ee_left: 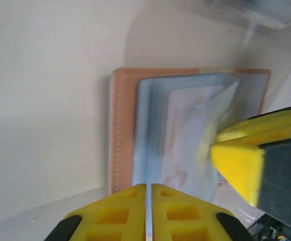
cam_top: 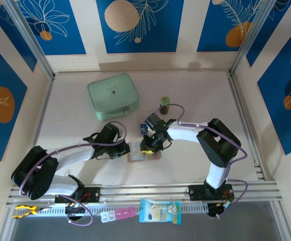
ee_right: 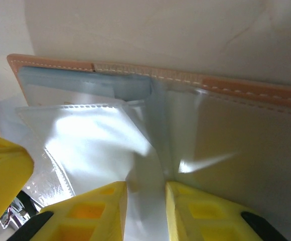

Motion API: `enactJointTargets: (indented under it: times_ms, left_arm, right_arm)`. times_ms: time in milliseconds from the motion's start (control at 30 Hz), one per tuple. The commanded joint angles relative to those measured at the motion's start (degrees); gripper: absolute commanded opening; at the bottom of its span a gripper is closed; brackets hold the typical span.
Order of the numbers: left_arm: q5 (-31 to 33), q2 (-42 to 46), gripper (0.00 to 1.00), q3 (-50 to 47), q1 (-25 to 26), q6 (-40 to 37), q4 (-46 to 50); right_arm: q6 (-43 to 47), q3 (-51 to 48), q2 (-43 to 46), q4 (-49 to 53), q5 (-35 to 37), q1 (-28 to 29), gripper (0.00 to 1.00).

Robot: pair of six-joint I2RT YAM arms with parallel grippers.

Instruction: Take the credit cards out of the card holder

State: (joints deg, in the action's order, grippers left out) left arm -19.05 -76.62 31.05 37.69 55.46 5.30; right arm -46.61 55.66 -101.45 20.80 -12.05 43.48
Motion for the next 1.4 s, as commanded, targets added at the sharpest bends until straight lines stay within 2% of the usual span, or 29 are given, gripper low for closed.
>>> enactJointTargets:
  times_ms: [0, 133, 433, 867, 1367]
  left_arm:
    - [-0.8, 0.9, 0.12, 2.2, 1.3, 1.1, -0.7]
    - [-0.7, -0.7, 0.19, 3.8, 2.3, 1.6, -1.6]
    - [-1.3, -5.8, 0.25, 5.7, 3.7, 2.2, -3.9]
    - [-3.2, -9.2, 0.23, 6.8, 5.1, 4.6, -8.1]
    - [-4.3, -12.1, 0.17, 12.6, 6.2, 3.3, -5.8]
  right_arm:
    - [-0.4, -1.7, 1.5, -0.2, -1.4, -0.5, 0.27]
    - [-0.6, -2.7, 1.9, -1.1, -1.9, -1.1, 0.26]
    - [-1.1, -4.2, 2.7, -2.7, -3.1, -1.8, 0.26]
    - [-1.6, -4.8, 4.4, -3.7, -4.0, -2.0, 0.25]
    - [-0.7, -5.7, 15.6, 1.2, -0.7, -5.8, 0.27]
